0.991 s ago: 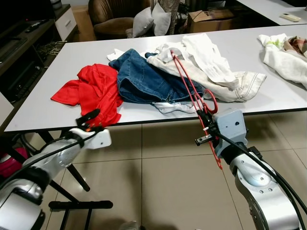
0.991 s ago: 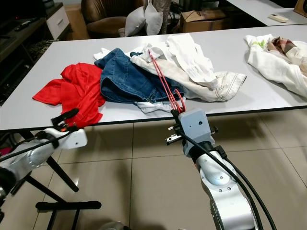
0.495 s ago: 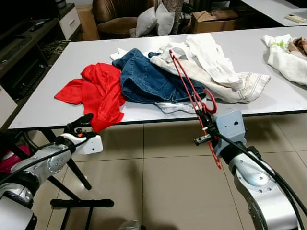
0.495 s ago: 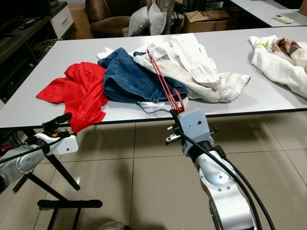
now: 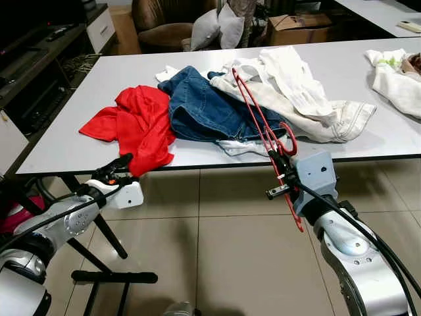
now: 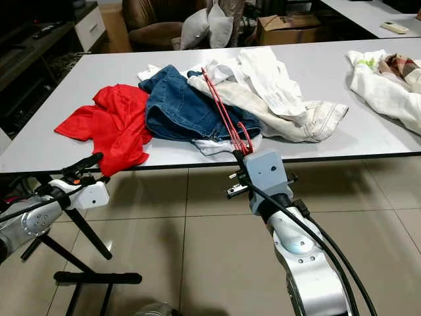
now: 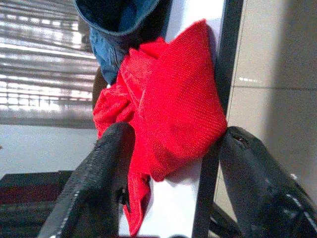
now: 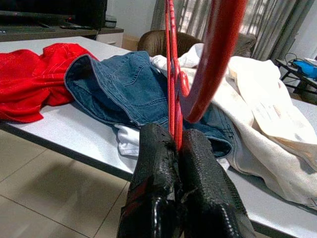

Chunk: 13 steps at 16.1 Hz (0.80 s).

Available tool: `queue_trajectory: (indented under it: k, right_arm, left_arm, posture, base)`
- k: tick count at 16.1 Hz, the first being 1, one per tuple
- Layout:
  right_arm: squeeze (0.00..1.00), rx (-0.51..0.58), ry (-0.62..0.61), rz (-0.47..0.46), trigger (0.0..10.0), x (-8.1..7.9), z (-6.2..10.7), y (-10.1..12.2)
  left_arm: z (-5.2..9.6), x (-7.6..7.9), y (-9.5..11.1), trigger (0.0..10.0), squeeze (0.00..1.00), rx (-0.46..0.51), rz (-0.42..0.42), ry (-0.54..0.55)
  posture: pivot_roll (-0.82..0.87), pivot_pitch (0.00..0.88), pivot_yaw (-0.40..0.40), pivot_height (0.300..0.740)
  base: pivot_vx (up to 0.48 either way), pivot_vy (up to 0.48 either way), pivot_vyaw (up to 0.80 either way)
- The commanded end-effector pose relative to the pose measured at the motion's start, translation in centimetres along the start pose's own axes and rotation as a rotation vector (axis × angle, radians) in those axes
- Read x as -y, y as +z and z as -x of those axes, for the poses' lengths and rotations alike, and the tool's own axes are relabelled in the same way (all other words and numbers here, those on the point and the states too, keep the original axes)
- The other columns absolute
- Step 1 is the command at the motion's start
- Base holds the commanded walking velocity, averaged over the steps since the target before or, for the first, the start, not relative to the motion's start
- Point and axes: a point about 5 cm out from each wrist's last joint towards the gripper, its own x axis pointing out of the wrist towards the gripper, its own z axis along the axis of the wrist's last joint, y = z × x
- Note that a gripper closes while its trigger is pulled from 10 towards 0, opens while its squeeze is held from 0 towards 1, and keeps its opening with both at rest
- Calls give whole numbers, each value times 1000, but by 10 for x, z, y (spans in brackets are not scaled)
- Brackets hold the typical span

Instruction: Hang hanger

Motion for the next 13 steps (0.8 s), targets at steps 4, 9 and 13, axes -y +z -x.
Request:
queue_trajectory:
  k: [4, 9, 13]
  right_arm:
    - [0, 8, -5, -1, 10000, 0, -2, 0]
    - [0, 8, -3, -1, 10000, -1, -2, -1]
    - [0, 8, -8, -2, 10000, 0, -2, -1]
  left_arm:
    - [-3, -10, 7, 0, 0, 54, 36, 48]
    - [-12, -13, 19, 0, 0, 110, 44, 36]
    - [-18, -14, 18, 0, 0, 63, 54, 26]
  posture:
    - [31, 0, 109, 723]
    - [32, 0, 109, 723]
    - [30, 0, 111, 723]
  base:
    - [0, 0, 0]
    - [0, 0, 0]
    - [0, 0, 0]
